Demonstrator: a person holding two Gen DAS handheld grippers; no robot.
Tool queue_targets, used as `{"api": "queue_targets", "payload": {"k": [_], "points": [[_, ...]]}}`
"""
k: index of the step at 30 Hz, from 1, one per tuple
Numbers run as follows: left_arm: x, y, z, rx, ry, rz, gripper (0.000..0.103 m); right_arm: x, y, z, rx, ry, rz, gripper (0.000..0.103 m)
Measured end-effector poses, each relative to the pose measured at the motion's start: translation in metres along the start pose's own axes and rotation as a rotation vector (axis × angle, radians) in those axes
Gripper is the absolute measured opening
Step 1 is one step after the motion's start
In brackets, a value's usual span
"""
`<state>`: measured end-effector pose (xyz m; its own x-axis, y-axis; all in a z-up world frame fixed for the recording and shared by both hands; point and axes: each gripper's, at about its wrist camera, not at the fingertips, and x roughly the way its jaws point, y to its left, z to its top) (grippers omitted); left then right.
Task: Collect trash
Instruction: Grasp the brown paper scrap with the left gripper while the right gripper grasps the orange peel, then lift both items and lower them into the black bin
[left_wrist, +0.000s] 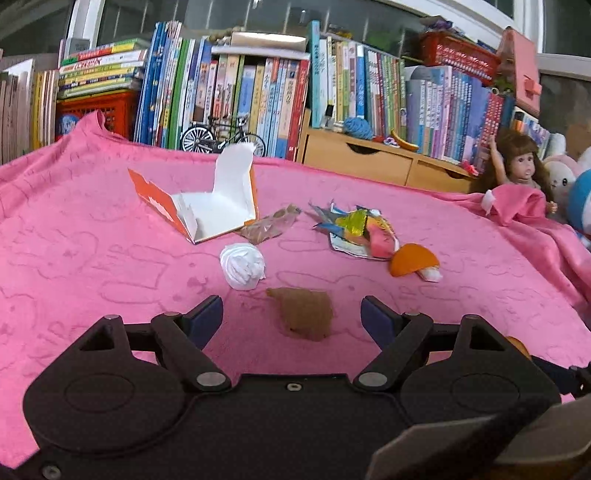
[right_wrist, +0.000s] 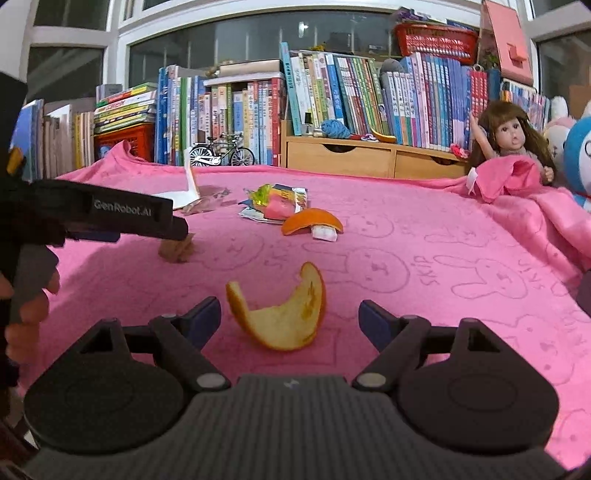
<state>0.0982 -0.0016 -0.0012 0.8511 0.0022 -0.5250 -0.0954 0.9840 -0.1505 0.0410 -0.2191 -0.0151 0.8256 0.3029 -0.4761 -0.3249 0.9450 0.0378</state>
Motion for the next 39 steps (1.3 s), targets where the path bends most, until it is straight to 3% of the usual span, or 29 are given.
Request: {"api": "queue_targets", "payload": {"k": [5, 8, 10, 11, 12, 15, 17, 30, 39], "points": [[0.013, -0.002, -0.001, 0.01, 0.03, 0.004, 0.069, 0.006, 0.001, -0.001, -0.002, 0.003, 0.009, 0.089], [0.016, -0.005, -0.005, 0.029, 0.044, -0.005, 0.052, 0.008, 0.003, -0.002, -0.019, 0.006, 0.014, 0.089], [0.018, -0.007, -0.006, 0.043, 0.049, 0.009, 0.028, 0.009, 0.003, -0.003, -0.022, 0.011, 0.019, 0.087], [0.019, -0.007, -0.006, 0.045, 0.052, 0.006, 0.025, 0.008, 0.003, -0.003, -0.022, 0.009, 0.019, 0.08], [0.018, -0.008, -0.006, 0.049, 0.055, 0.0, 0.024, 0.007, 0.003, -0.003, -0.025, 0.009, 0.018, 0.077], [0.011, -0.011, -0.008, 0.077, 0.039, 0.002, 0.022, 0.002, 0.003, -0.003, -0.029, -0.003, 0.026, 0.053], [0.003, -0.013, -0.009, 0.102, 0.023, -0.002, 0.021, -0.003, 0.004, -0.002, -0.031, -0.013, 0.028, 0.047], [-0.082, -0.006, -0.024, 0.119, -0.028, -0.084, 0.021, -0.039, 0.008, -0.006, 0.005, -0.043, 0.064, 0.043], [-0.149, 0.001, -0.061, 0.091, -0.018, -0.133, 0.021, -0.078, 0.026, -0.023, 0.012, -0.039, 0.117, 0.042]]}}
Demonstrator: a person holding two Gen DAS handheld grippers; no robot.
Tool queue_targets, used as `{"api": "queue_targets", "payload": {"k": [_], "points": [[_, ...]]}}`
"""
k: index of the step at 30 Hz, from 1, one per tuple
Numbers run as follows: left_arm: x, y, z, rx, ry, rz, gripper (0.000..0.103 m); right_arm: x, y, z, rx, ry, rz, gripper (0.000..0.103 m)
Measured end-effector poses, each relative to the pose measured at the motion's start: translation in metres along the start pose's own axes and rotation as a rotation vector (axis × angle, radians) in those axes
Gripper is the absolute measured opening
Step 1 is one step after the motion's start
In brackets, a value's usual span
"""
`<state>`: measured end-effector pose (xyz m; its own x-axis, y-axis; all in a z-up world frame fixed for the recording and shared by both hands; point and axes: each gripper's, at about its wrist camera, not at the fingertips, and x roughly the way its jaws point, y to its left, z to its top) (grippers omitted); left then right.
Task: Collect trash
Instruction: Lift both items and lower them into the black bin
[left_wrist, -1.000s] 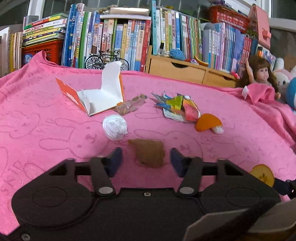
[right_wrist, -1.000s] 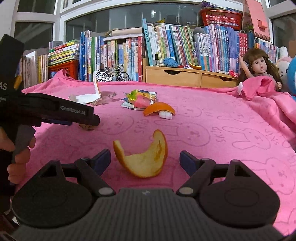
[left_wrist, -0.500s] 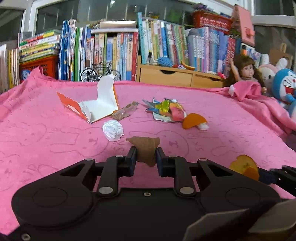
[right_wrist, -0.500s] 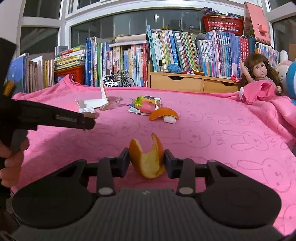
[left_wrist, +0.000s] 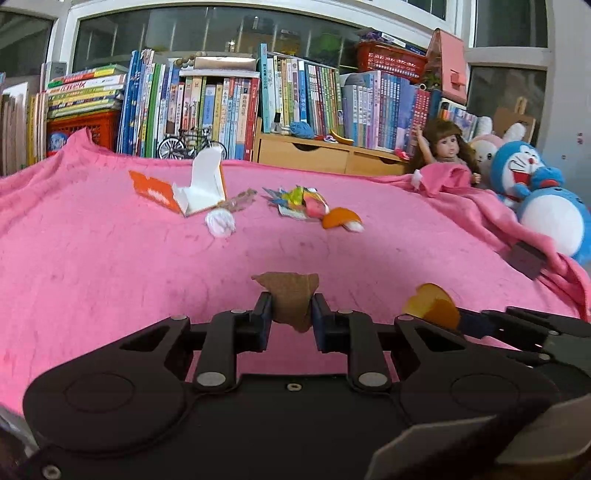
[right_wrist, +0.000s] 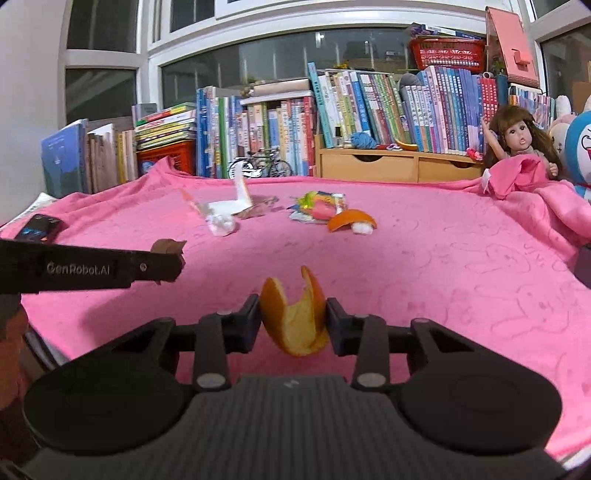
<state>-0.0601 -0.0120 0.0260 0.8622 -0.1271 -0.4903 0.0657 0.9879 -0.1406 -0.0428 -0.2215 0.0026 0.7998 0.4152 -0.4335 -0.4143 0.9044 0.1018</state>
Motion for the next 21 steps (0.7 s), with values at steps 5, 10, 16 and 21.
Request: {"api": "queue_targets", "payload": {"k": [5, 10, 16, 21], "points": [[-0.029, 0.003, -0.024, -0.044, 0.038, 0.01, 0.021, -0.019, 0.016, -0.015, -0.002, 0.027, 0.047, 0.042], [-0.048, 0.01, -0.047, -0.063, 0.1, 0.009, 0.021, -0.032, 0.028, -0.031, -0.005, 0.07, 0.075, 0.043], [-0.059, 0.016, -0.073, -0.059, 0.173, 0.032, 0.021, -0.038, 0.035, -0.055, 0.015, 0.143, 0.089, 0.043], [-0.056, 0.019, -0.097, -0.065, 0.256, 0.045, 0.021, -0.037, 0.038, -0.079, 0.045, 0.222, 0.088, 0.043]]}}
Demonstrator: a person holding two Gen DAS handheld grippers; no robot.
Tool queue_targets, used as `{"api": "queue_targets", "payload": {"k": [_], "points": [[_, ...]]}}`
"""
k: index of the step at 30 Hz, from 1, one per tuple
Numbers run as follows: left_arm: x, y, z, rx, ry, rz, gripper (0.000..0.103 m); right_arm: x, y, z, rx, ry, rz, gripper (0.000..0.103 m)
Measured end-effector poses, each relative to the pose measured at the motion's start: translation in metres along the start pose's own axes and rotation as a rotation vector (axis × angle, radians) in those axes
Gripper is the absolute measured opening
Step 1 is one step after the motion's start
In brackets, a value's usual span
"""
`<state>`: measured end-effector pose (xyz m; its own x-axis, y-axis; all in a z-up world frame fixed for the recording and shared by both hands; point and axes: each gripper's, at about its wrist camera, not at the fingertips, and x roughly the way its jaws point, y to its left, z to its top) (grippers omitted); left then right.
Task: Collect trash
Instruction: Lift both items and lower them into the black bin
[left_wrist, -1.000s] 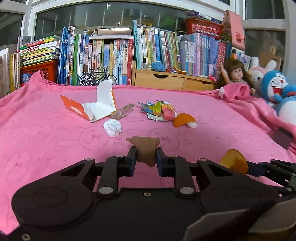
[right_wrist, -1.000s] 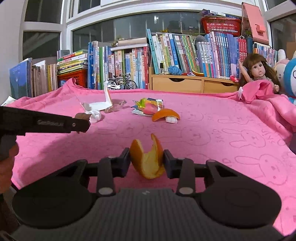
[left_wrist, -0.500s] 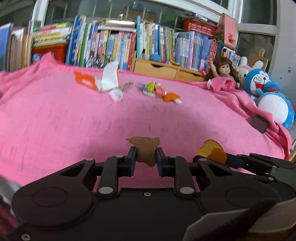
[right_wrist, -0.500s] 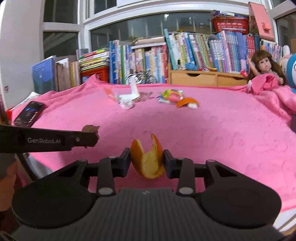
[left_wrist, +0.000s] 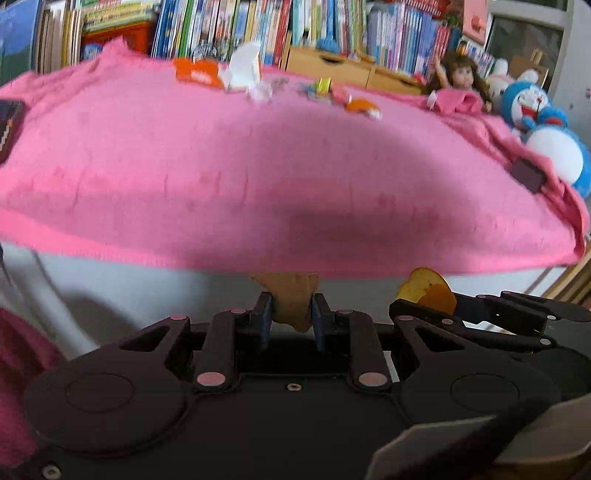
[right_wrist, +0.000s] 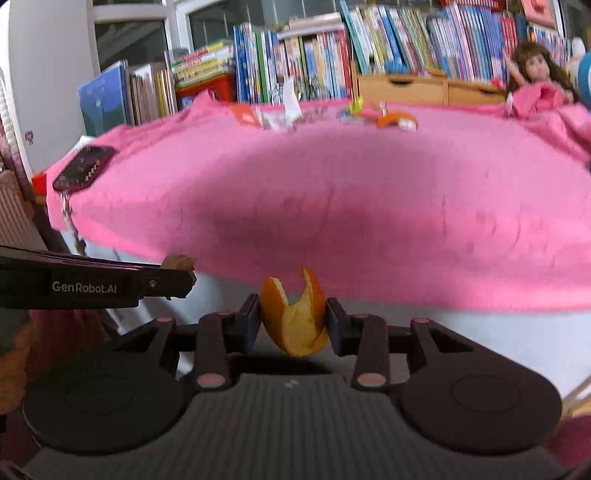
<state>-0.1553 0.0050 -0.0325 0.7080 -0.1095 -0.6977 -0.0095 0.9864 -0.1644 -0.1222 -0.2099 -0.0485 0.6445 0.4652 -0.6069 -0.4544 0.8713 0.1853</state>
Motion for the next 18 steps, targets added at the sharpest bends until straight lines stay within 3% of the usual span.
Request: {"api": "queue_targets", "payload": {"k": [13, 18], "points": [[0.054, 0.006, -0.043, 0.045, 0.24, 0.104, 0.022, 0.034, -0.002, -0.046, 0.108, 0.162, -0.057, 0.043], [0.069, 0.011, -0.054, 0.037, 0.313, 0.103, 0.022, 0.046, 0.0, -0.057, 0.112, 0.214, -0.051, 0.043]]}}
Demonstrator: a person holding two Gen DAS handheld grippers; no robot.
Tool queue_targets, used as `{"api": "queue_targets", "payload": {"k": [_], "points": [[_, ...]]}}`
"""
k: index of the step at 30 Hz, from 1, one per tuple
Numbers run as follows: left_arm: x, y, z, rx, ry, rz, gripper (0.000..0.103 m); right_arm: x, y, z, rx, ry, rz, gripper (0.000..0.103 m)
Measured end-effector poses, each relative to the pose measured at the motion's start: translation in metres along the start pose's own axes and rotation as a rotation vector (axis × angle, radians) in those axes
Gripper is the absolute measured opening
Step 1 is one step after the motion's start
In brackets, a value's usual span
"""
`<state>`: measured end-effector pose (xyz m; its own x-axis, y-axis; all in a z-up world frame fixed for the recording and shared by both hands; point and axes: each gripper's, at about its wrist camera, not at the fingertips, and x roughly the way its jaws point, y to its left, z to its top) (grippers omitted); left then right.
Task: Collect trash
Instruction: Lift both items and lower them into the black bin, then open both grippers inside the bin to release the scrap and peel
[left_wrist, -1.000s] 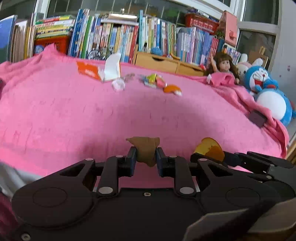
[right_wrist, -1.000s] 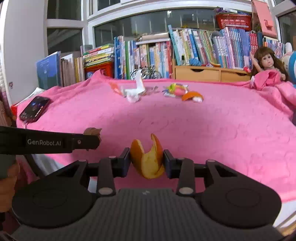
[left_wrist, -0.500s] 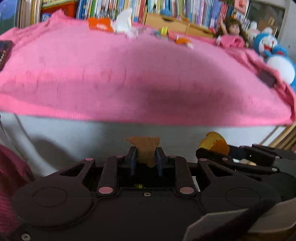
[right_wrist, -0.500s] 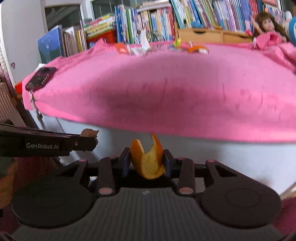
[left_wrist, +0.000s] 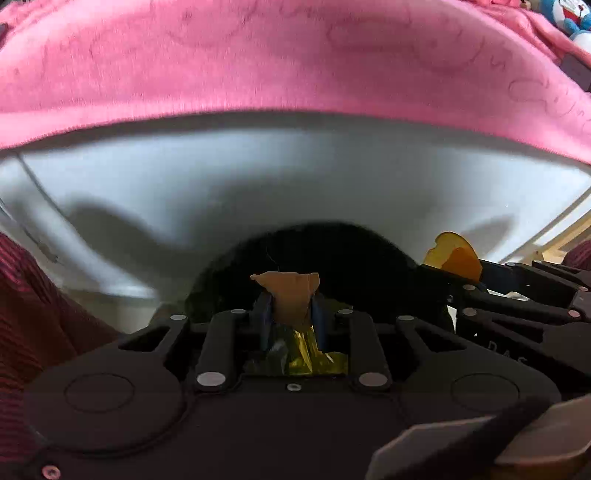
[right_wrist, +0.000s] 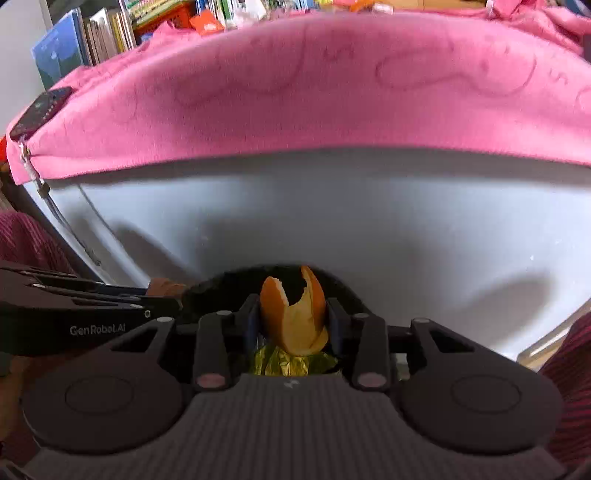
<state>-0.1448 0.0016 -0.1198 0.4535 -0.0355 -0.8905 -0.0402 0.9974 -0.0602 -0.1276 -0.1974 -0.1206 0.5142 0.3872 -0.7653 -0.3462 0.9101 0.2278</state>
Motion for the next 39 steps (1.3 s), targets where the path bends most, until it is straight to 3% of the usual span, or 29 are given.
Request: {"api": "queue_targets", "payload": {"k": [12, 33, 35, 37, 39], "points": [[0.05, -0.002, -0.004, 0.021, 0.114, 0.041, 0.022, 0.036, -0.006, -0.008, 0.064, 0.124, 0.004, 0.043], [0.061, 0.001, -0.004, 0.013, 0.149, 0.033, 0.023, 0.044, -0.014, -0.008, 0.094, 0.151, 0.018, 0.049], [0.061, 0.001, -0.004, 0.01, 0.146, 0.034, 0.025, 0.043, -0.014, -0.008, 0.094, 0.149, 0.021, 0.049], [0.06, 0.0, -0.004, 0.006, 0.143, 0.037, 0.034, 0.043, -0.014, -0.008, 0.094, 0.146, 0.022, 0.05], [0.058, 0.0, -0.004, 0.005, 0.137, 0.042, 0.038, 0.042, -0.014, -0.008, 0.092, 0.142, 0.021, 0.059]]}}
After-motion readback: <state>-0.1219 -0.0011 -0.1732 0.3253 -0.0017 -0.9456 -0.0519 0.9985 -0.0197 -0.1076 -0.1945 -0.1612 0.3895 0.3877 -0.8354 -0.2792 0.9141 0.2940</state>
